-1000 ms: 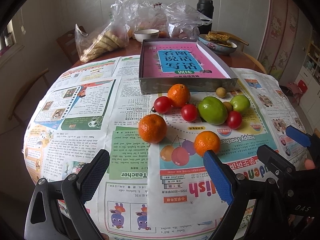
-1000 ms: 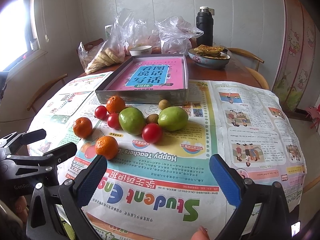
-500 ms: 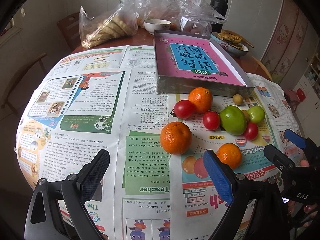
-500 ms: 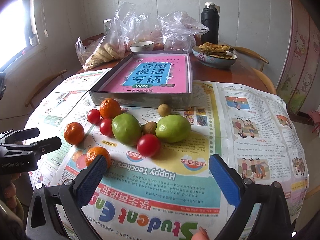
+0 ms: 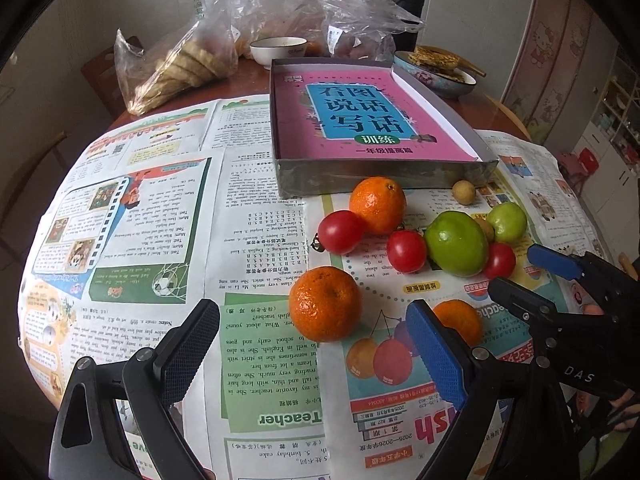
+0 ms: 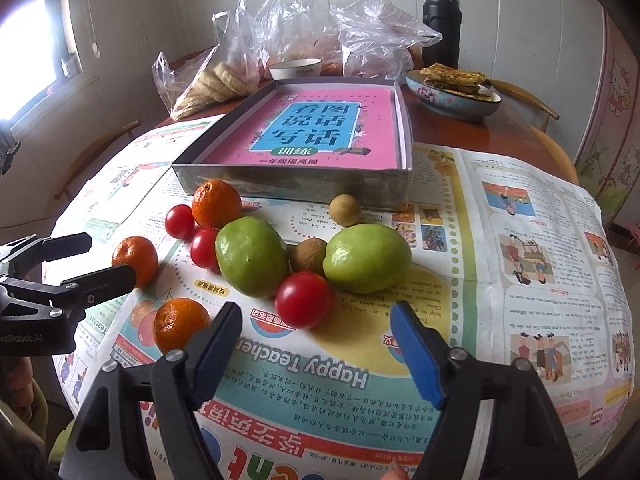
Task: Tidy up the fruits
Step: 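Grasp the red tomato with the right tool while the left tool grasps a mandarin, then lift and carry the tomato with the right tool while the left carries the mandarin to the tray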
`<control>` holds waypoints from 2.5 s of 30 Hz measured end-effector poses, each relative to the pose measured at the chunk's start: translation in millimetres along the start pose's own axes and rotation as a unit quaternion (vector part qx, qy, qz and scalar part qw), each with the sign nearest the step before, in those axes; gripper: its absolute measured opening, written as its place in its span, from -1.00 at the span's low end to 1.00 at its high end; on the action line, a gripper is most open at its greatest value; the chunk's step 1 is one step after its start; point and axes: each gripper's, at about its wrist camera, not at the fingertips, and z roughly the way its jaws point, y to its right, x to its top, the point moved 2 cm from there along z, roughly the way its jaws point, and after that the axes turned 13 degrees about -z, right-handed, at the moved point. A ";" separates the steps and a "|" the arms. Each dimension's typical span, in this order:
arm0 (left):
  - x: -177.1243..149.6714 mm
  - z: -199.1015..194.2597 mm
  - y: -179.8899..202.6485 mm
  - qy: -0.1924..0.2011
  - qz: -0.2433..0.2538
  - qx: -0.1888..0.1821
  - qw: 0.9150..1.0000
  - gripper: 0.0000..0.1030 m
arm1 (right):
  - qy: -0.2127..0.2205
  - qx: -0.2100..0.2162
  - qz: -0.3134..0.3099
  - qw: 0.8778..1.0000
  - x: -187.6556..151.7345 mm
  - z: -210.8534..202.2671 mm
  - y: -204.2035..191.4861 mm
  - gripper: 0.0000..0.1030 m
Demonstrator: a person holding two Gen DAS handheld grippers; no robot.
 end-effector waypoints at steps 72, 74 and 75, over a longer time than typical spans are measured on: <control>85.1 3.8 15.9 0.028 -0.017 -0.055 0.998 -0.18 | 0.091 0.014 0.014 0.996 84.5 -10.6 50.2 -0.35; 90.8 7.9 18.4 0.030 -0.018 -0.053 0.998 -0.18 | 0.085 0.013 0.016 0.996 86.3 -4.0 52.1 -0.35; 93.6 10.9 19.4 0.030 -0.018 -0.052 0.998 -0.18 | 0.082 0.014 0.018 0.996 87.8 0.4 53.2 -0.35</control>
